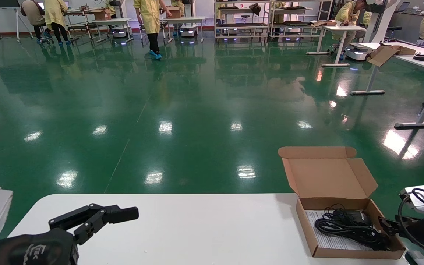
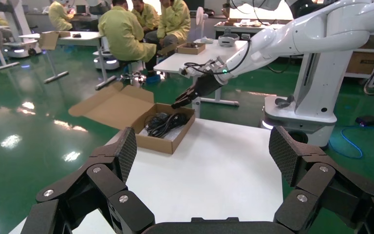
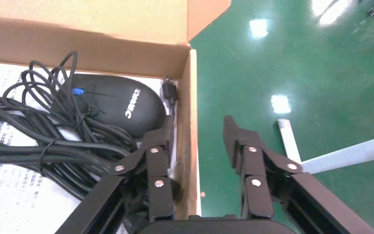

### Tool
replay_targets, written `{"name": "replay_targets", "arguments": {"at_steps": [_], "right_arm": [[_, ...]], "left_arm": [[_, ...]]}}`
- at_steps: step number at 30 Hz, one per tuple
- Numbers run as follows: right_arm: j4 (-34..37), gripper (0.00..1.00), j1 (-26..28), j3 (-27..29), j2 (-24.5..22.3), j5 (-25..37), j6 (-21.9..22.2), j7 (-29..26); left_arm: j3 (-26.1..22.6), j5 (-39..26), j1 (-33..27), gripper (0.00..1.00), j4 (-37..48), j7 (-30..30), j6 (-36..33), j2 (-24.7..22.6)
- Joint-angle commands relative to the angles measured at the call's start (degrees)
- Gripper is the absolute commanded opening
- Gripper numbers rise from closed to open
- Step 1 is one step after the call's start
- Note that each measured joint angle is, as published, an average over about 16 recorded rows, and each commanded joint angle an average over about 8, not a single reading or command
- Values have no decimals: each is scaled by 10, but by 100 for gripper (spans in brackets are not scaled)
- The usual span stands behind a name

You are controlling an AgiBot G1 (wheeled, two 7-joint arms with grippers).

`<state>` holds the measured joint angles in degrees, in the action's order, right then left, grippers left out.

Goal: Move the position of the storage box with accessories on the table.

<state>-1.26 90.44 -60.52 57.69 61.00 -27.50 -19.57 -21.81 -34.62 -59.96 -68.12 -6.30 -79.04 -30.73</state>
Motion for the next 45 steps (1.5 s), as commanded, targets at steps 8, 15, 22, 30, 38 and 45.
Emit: {"name": "replay_targets", "arguments": {"at_steps": [8,15,22,30,38,45], "right_arm": [[-4,100,19,12,-4,-17,2,9],[-6,100,41,34,-1,-48,-12,-2],[-7,100,66,62,9,-88,-45,-31],[-1,100,91,107,17,-150,-81,-88],[-1,100,89,107,16,-151,-82,-85],[-41,100,67,124,3,-151,-109,-74]], "left_arm": [[0,0,0,100,0,0,0,0],[0,0,0,100,0,0,0,0],[0,0,0,100,0,0,0,0],[0,0,0,100,0,0,0,0],[0,0,0,100,0,0,0,0],[0,0,0,100,0,0,0,0]]}}
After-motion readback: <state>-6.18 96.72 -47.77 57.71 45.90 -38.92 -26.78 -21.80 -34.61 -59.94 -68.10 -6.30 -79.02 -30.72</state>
